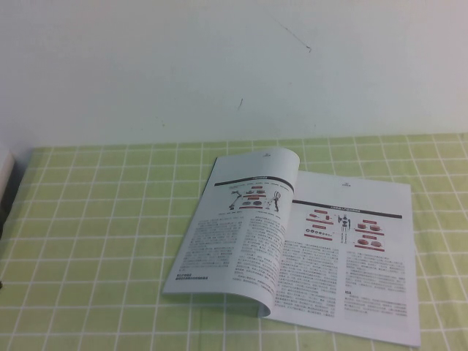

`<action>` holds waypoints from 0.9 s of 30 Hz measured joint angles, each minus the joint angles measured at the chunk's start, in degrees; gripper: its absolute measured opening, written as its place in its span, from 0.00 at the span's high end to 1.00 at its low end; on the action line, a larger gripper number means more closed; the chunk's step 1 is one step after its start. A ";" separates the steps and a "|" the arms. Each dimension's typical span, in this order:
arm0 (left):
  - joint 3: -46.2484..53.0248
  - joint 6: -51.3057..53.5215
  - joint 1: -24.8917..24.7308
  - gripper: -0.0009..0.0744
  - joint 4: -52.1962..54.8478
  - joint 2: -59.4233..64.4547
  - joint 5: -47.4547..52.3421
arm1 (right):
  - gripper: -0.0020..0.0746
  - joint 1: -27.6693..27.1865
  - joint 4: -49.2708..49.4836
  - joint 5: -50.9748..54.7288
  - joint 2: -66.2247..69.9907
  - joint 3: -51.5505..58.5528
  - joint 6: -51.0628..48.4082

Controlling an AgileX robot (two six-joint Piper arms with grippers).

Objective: Close book
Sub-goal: 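Close the open booklet and leave it lying on the table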

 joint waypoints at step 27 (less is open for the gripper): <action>-32.81 41.92 -9.80 0.99 -47.95 60.71 23.75 | 0.98 15.91 11.58 -14.21 38.93 -1.06 -11.46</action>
